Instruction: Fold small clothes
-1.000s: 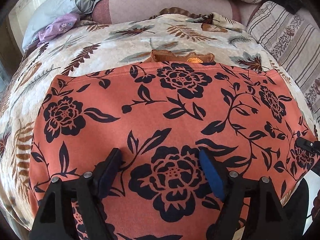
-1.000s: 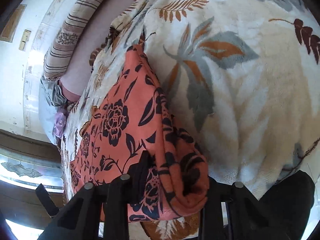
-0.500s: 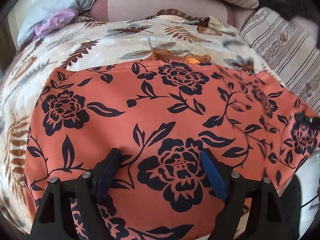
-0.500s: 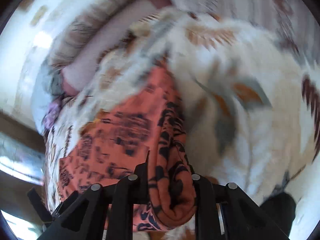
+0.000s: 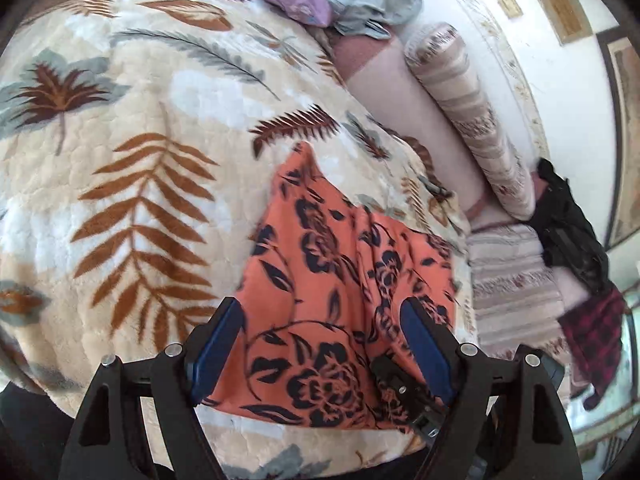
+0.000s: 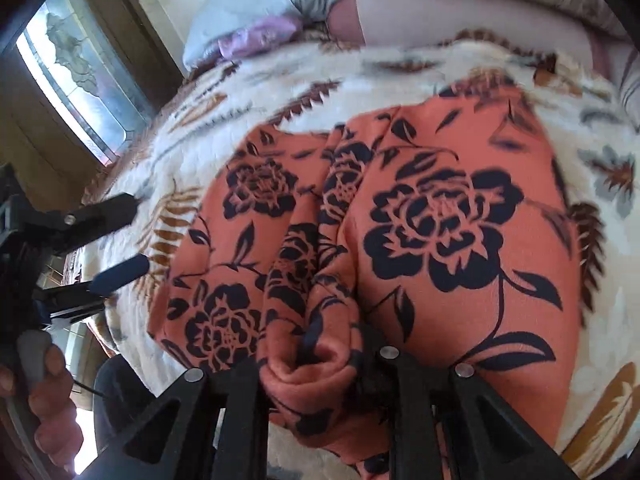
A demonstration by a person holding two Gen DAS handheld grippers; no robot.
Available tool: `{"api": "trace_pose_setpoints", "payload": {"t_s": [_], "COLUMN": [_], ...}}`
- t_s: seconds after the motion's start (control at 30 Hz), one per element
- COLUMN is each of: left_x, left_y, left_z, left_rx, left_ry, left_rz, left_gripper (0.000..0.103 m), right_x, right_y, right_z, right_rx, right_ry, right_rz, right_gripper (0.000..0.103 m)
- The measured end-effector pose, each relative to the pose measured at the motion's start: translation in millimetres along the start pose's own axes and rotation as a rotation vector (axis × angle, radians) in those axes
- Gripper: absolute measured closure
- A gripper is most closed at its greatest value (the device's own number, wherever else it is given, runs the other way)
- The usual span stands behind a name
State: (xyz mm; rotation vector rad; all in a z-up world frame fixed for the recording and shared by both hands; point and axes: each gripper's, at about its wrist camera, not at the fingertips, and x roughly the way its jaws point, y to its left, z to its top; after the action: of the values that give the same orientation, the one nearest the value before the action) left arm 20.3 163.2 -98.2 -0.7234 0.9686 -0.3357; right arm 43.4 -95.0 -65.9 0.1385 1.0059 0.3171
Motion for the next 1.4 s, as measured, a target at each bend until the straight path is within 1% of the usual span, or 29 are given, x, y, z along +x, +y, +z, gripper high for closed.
{"api": "trace_pose_setpoints", "payload": {"t_s": [0.03,0.1,0.2,0.23,0.27,0.33,0.4,0.43,0.47,0.5,0.53,0.6,0.67,0.73,0.8,0.87,0.9,0.97,1.0,1.03,1.07,1.17,1.23,1.27,1.3,1.33,1.37,1.4], "left_x": [4,16,49,61,75,103,127,134,140,145,147,136,108,82,67,73,82,110,117,112,107,92,81,82,89,101,110,111], "left_y": [-7,-25,-59,-69,-76,-87,-92,-95,-98,-101,-102,-110,-121,-128,-118,-92,-74,-34,-22,-21,-27,-51,-51,-45,-33,-16,-1,7], "left_z": [2,6,15,16,17,23,26,25,25,24,25,28,35,48,60,72,76,77,75,75,75,76,79,80,81,82,82,85], "left_rx": [0.025,0.058,0.084,0.087,0.083,0.084,0.085,0.104,0.138,0.173,0.196,0.256,0.360,0.458,0.512,0.523,0.511,0.452,0.434,0.437,0.457,0.562,0.585,0.584,0.569,0.535,0.490,0.438], "left_ry": [0.012,0.054,0.148,0.202,0.253,0.316,0.385,0.400,0.408,0.427,0.439,0.411,0.351,0.297,0.279,0.292,0.312,0.389,0.408,0.388,0.376,0.326,0.293,0.297,0.318,0.352,0.372,0.371], "left_rz": [-0.019,-0.084,-0.204,-0.220,-0.198,-0.135,-0.095,-0.075,-0.065,-0.045,-0.018,-0.049,-0.093,-0.134,-0.132,-0.074,-0.021,0.085,0.090,0.056,0.034,0.011,-0.019,-0.027,-0.008,0.041,0.047,-0.006], "left_gripper": [0.021,0.021,0.020,0.019,0.019,0.019,0.020,0.025,0.037,0.070,0.079,0.082,0.082,0.082,0.082,0.082,0.082,0.082,0.082,0.082,0.082,0.083,0.083,0.082,0.081,0.077,0.072,0.071], "right_x": [-10,-27,-43,-46,-48,-45,-47,-48,-47,-50,-52,-56,-63,-71,-73,-58,-42,3,19,27,22,-2,-13,-14,-10,-2,14,30], "right_y": [-3,-8,-7,-6,-4,2,6,9,13,16,18,24,31,48,68,82,87,91,93,95,97,99,105,107,109,111,109,109], "right_z": [3,8,15,14,15,6,-2,-7,-10,-15,-18,-19,-15,-10,-6,-1,1,0,-3,-6,-8,-2,3,4,4,3,0,-7], "right_rx": [0.017,0.023,0.001,-0.013,-0.026,-0.063,-0.101,-0.120,-0.137,-0.154,-0.169,-0.193,-0.208,-0.239,-0.272,-0.275,-0.265,-0.248,-0.237,-0.235,-0.241,-0.219,-0.222,-0.218,-0.206,-0.193,-0.183,-0.180], "right_ry": [-0.026,-0.075,-0.124,-0.136,-0.147,-0.156,-0.162,-0.167,-0.171,-0.175,-0.182,-0.197,-0.223,-0.259,-0.278,-0.249,-0.218,-0.103,-0.053,-0.033,-0.053,-0.093,-0.119,-0.119,-0.105,-0.081,-0.041,0.011], "right_rz": [0.020,0.029,0.008,-0.001,-0.014,-0.043,-0.064,-0.072,-0.078,-0.081,-0.089,-0.102,-0.093,-0.081,-0.063,-0.028,-0.006,0.024,0.035,0.033,0.021,0.031,0.029,0.035,0.047,0.072,0.119,0.169], "right_gripper": [0.085,0.085,0.085,0.085,0.085,0.085,0.085,0.085,0.085,0.085,0.085,0.085,0.085,0.085,0.085,0.085,0.085,0.085,0.085,0.085,0.085,0.085,0.085,0.081,0.080,0.071,0.052,0.042]}}
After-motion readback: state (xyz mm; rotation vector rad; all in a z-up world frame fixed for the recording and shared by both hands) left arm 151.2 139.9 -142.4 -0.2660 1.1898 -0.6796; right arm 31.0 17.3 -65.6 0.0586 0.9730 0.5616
